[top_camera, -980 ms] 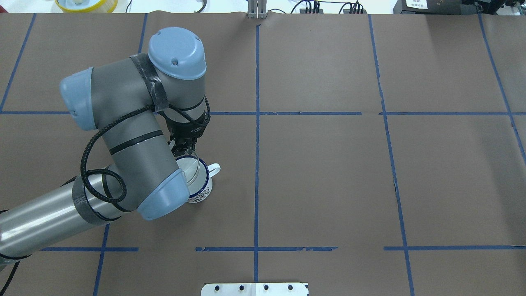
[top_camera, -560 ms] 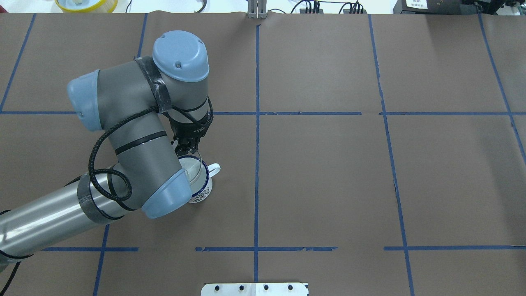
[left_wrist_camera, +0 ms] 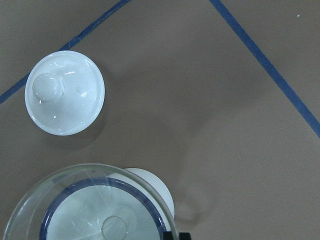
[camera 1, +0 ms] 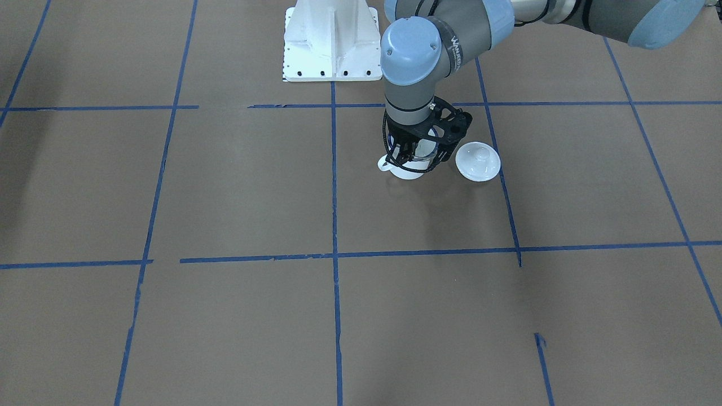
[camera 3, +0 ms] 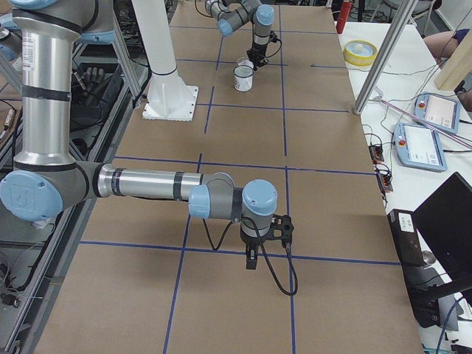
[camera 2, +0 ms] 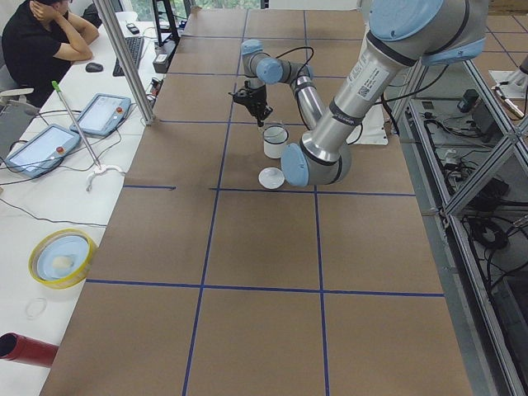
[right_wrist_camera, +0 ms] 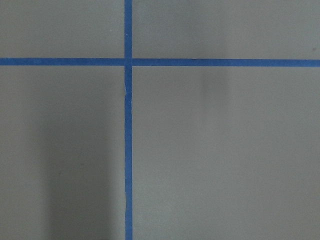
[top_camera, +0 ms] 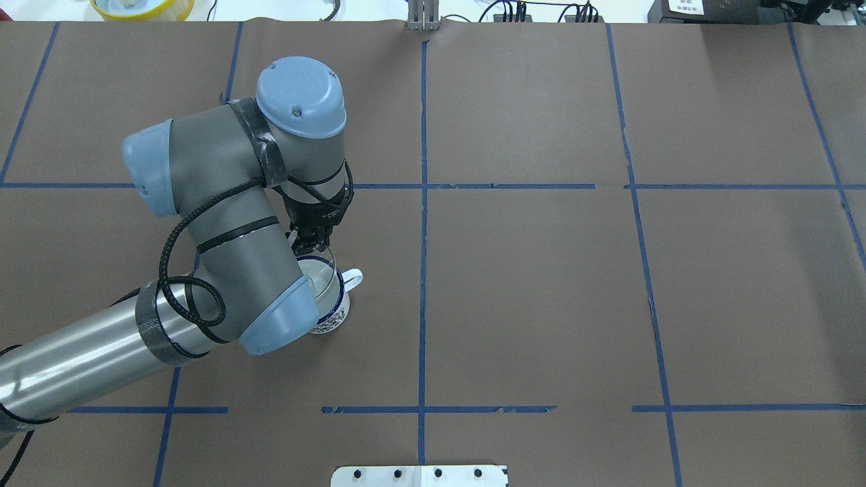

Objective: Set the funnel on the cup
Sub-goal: 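Lower the funnel spout into the mug and open the left gripper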

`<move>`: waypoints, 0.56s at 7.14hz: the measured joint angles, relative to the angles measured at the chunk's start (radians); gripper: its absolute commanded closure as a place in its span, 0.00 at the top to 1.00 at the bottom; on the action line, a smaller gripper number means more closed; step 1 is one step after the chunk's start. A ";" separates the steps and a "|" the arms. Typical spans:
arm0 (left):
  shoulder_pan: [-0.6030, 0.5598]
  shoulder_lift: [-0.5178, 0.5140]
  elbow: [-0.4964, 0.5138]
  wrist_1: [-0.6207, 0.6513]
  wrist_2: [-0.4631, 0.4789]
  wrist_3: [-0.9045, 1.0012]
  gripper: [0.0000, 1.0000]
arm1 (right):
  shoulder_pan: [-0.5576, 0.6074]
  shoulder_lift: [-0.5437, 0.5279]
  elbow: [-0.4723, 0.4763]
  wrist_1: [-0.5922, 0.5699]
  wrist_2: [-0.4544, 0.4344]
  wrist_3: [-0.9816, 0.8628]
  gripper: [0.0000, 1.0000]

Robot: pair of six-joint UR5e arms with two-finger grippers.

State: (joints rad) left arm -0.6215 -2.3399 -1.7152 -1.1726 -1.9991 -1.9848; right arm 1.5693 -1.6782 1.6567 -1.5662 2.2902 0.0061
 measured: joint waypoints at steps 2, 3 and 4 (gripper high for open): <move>0.009 0.001 0.001 -0.003 -0.001 0.000 0.00 | 0.000 0.000 0.000 0.000 0.000 0.000 1.00; 0.014 0.004 0.001 -0.008 -0.001 0.000 0.00 | 0.000 0.000 0.000 0.000 0.000 0.000 1.00; 0.020 0.007 0.001 -0.011 -0.001 0.000 0.00 | 0.000 0.000 0.000 0.000 0.000 0.000 1.00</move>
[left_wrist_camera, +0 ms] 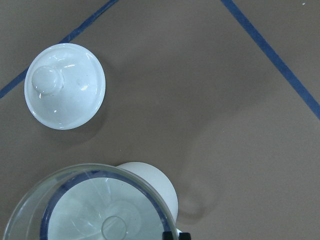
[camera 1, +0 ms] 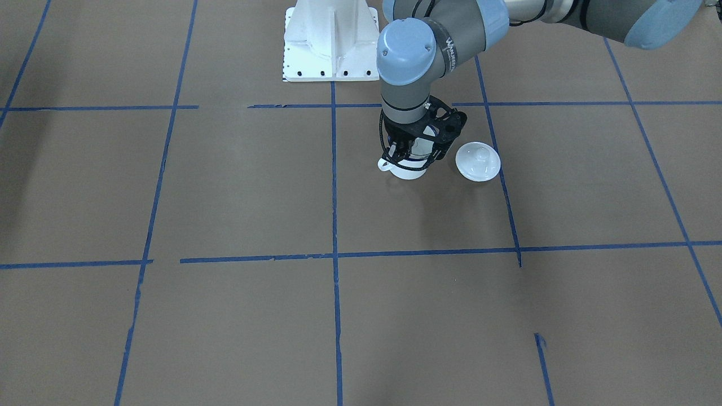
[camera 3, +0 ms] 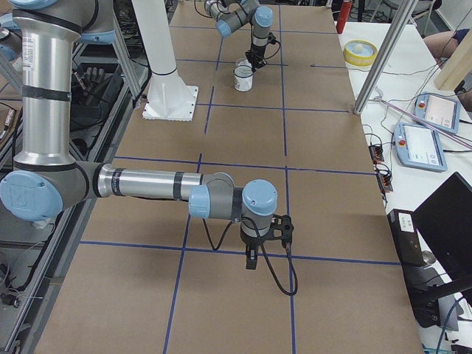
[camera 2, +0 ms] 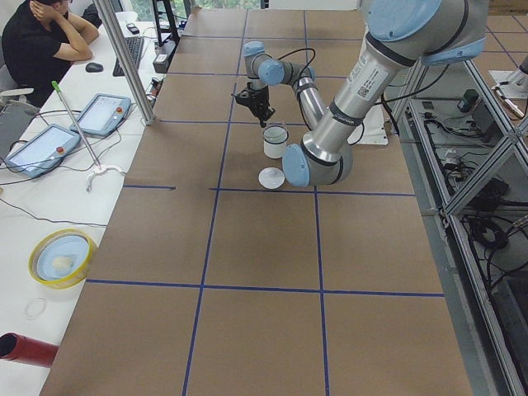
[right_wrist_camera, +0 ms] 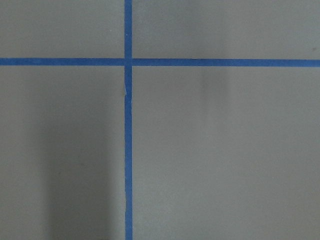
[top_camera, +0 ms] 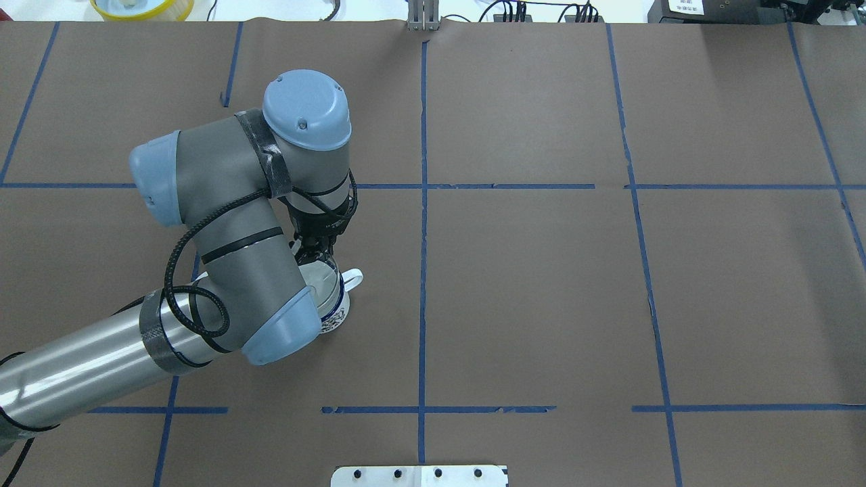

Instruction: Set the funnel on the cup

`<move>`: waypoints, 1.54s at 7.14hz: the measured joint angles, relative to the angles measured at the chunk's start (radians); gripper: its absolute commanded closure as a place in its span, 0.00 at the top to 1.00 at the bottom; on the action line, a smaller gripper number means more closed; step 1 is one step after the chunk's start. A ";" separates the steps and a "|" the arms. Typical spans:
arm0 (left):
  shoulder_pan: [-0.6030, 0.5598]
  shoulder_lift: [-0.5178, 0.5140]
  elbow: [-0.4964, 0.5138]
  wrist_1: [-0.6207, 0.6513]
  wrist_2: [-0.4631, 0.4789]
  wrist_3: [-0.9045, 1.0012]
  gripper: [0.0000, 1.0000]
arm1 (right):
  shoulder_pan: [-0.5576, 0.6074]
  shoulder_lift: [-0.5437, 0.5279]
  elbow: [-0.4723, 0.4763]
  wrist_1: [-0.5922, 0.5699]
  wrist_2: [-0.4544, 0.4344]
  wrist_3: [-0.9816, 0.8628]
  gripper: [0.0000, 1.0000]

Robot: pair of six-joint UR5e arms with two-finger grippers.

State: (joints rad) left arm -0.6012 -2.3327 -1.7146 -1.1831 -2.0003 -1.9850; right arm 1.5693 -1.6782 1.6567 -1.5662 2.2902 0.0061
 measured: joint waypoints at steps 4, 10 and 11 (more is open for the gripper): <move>0.007 0.011 -0.002 -0.015 0.000 0.000 0.59 | 0.000 0.000 0.000 0.000 0.000 0.000 1.00; -0.046 0.019 -0.087 0.034 -0.002 0.146 1.00 | 0.000 0.000 0.000 0.000 0.000 0.000 1.00; -0.090 0.050 -0.144 0.060 -0.006 0.275 1.00 | 0.000 0.000 0.000 0.000 0.000 0.000 1.00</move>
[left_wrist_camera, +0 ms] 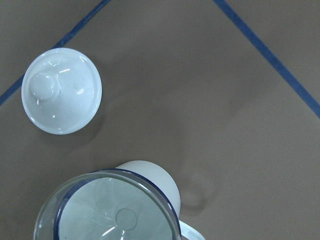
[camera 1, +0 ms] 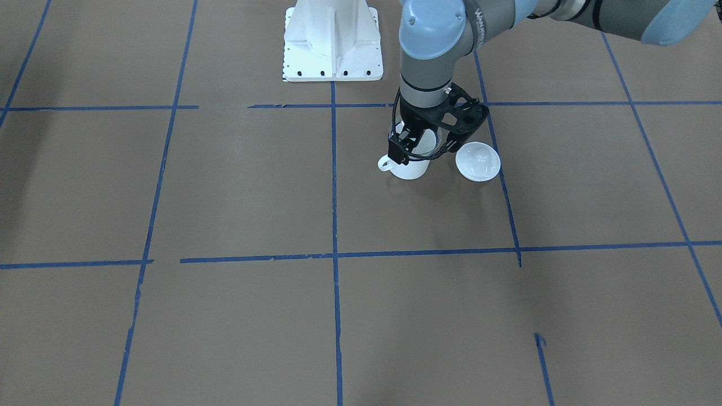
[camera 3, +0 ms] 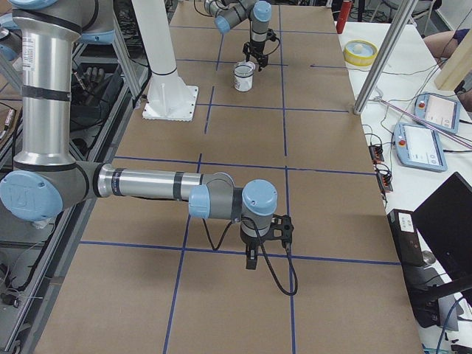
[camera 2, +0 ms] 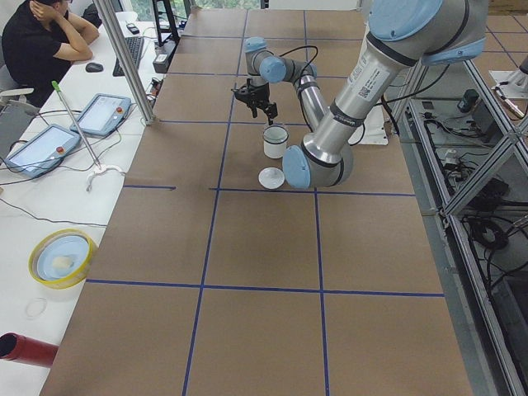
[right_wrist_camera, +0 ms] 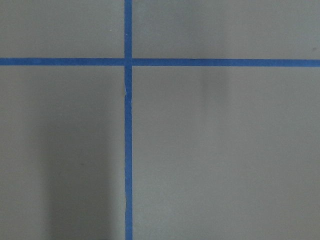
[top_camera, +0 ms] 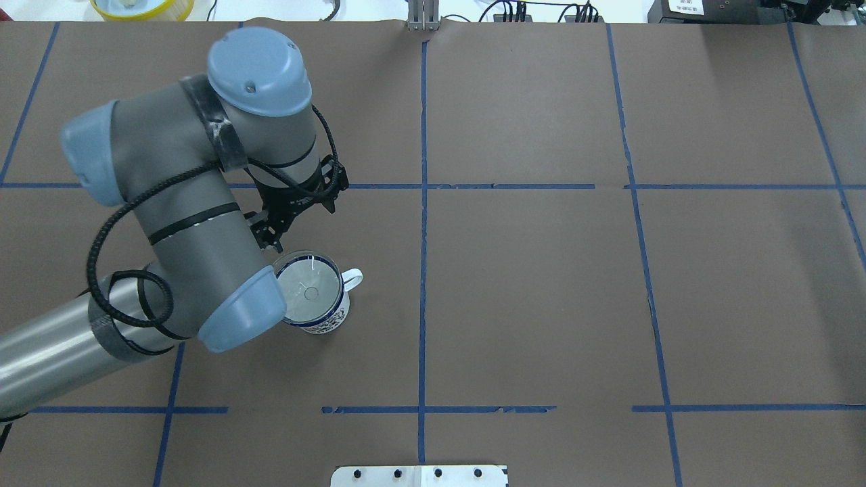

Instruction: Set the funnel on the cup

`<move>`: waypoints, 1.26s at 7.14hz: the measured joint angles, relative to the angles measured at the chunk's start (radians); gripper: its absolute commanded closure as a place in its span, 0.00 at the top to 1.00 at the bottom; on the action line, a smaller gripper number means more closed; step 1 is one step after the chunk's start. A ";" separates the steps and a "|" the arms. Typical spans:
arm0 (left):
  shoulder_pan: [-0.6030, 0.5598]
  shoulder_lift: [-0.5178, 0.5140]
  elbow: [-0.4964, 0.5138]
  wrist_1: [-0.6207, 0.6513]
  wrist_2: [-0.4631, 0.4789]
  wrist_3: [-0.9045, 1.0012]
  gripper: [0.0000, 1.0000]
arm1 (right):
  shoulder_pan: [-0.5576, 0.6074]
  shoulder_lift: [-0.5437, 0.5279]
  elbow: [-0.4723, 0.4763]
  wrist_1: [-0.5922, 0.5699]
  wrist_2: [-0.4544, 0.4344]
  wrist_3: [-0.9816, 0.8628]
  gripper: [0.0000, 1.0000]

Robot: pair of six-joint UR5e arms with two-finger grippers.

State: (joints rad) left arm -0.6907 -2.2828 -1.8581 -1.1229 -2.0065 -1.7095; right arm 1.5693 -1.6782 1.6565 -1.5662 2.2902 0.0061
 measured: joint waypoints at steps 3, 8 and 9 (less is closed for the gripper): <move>-0.205 0.202 -0.094 -0.054 -0.051 0.503 1.00 | 0.000 0.000 -0.001 0.000 0.000 0.000 1.00; -0.668 0.437 0.155 -0.257 -0.178 1.375 1.00 | 0.000 0.000 -0.001 0.000 0.000 0.000 1.00; -0.769 0.449 0.258 -0.319 -0.241 1.570 1.00 | 0.000 0.000 -0.001 0.000 0.000 0.000 1.00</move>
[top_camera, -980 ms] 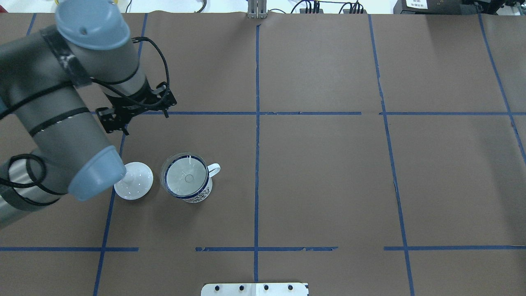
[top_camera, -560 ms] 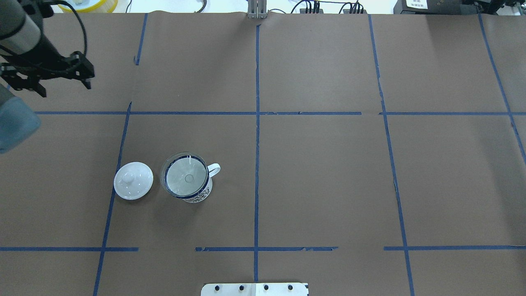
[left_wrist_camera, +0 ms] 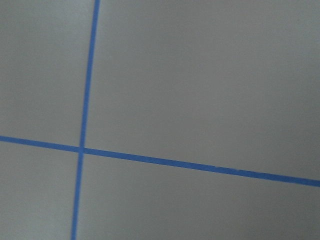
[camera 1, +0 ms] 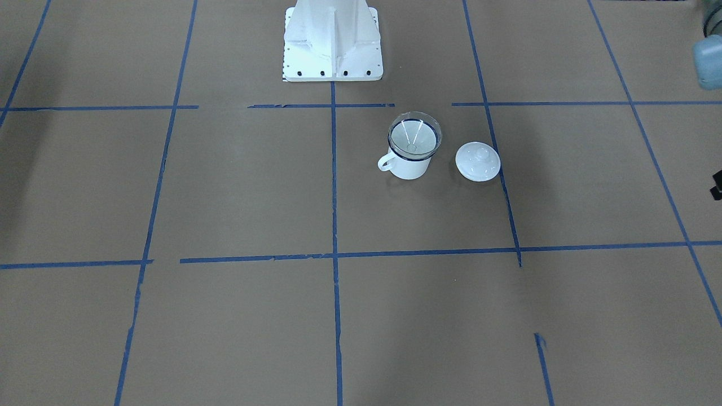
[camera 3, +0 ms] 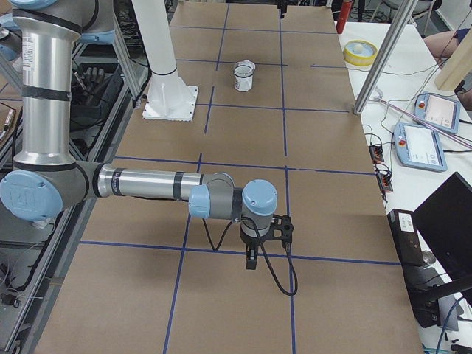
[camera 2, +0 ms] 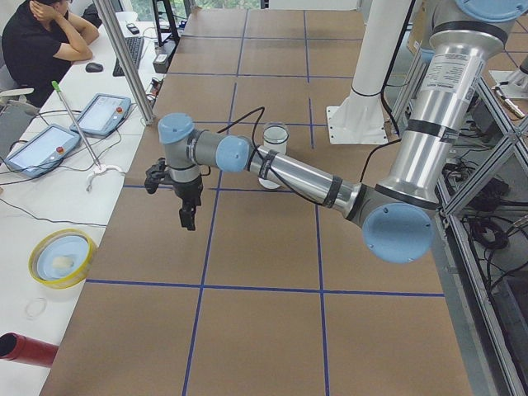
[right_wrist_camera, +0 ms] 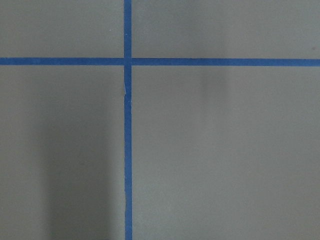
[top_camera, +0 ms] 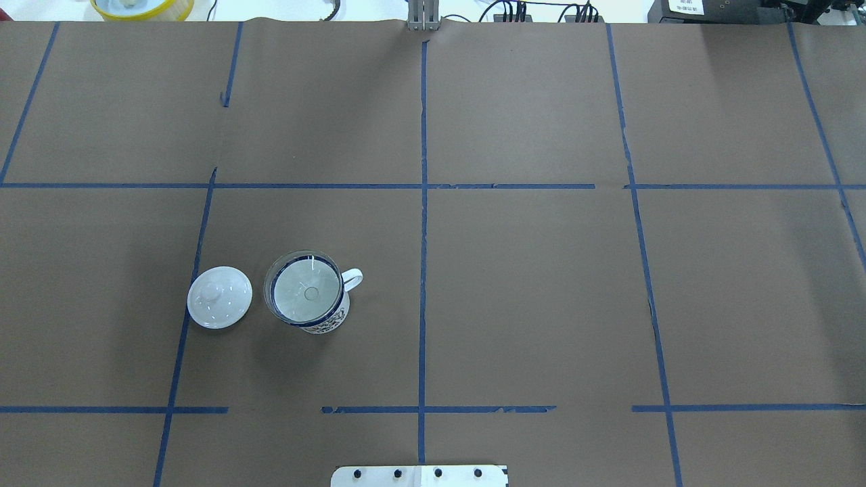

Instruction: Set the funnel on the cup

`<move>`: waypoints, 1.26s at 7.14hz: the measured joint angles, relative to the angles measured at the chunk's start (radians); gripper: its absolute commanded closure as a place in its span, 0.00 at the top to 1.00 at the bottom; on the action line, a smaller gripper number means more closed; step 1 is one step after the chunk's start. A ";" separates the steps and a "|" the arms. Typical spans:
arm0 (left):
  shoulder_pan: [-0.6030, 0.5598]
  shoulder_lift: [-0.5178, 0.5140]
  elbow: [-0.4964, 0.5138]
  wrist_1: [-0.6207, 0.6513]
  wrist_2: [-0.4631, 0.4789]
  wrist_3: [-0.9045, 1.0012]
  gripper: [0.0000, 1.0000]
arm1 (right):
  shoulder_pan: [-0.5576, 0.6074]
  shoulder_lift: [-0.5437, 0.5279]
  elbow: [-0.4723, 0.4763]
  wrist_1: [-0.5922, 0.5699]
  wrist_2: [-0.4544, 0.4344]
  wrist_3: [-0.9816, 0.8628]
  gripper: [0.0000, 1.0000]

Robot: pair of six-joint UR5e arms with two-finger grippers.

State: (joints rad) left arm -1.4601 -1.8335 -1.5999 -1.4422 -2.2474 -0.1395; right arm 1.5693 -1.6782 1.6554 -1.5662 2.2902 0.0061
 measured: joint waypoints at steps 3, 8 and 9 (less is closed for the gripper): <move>-0.179 0.022 0.173 -0.116 -0.088 0.214 1.00 | 0.000 0.000 0.001 0.000 0.000 0.000 1.00; -0.206 0.032 0.160 -0.137 -0.085 0.218 1.00 | 0.000 0.000 0.001 0.000 0.000 0.000 1.00; -0.206 0.033 0.159 -0.137 -0.085 0.218 1.00 | 0.000 0.000 0.001 0.000 0.000 0.000 1.00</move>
State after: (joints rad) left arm -1.6660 -1.8004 -1.4407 -1.5794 -2.3323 0.0783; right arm 1.5693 -1.6782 1.6567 -1.5662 2.2902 0.0061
